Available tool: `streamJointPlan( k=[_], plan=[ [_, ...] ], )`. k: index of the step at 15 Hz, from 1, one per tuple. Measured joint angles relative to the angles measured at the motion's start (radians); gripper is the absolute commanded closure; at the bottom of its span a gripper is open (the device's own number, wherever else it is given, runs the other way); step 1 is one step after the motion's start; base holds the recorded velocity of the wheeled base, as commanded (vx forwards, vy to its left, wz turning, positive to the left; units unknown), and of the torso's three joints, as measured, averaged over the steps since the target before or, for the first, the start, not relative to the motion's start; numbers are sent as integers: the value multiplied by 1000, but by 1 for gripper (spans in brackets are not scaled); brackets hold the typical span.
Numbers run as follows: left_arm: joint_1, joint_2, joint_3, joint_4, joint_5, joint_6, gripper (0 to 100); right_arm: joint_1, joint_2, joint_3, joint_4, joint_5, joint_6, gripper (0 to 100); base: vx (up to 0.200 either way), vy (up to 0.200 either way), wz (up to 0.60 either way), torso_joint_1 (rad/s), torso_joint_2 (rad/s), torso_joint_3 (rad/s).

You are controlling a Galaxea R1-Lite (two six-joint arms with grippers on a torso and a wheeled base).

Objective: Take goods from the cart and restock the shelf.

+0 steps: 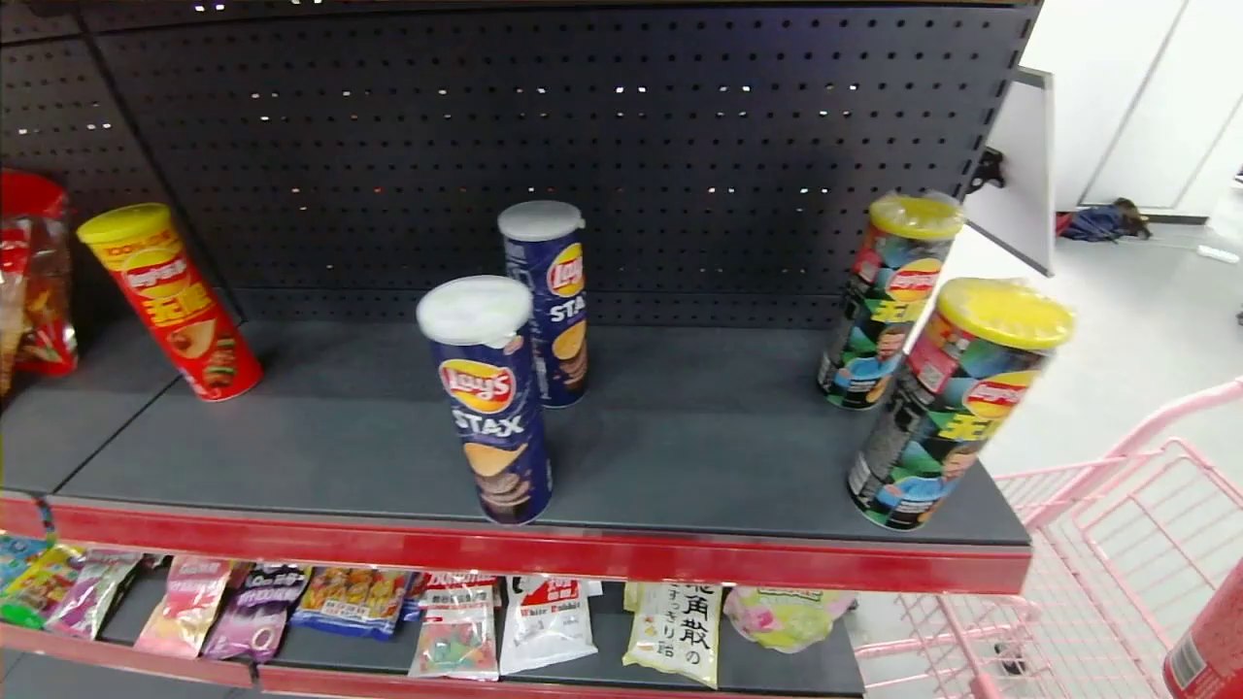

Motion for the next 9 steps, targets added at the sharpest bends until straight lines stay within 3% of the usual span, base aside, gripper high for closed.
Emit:
streamJointPlan(
  k=[3,5,9],
  plan=[
    [0,-1,36,-1,60,63,0,-3,-31,22,1,0,8,100,0,0,0,0,0,0],
    [0,-1,49,-1,67,69,0,-5,-61,47,4,-1,12,100,0,0,0,0,0,0],
    [0,-1,61,-2,60,65,0,-6,-105,74,2,-1,17,100,0,200,0,6,2,5]
  ],
)
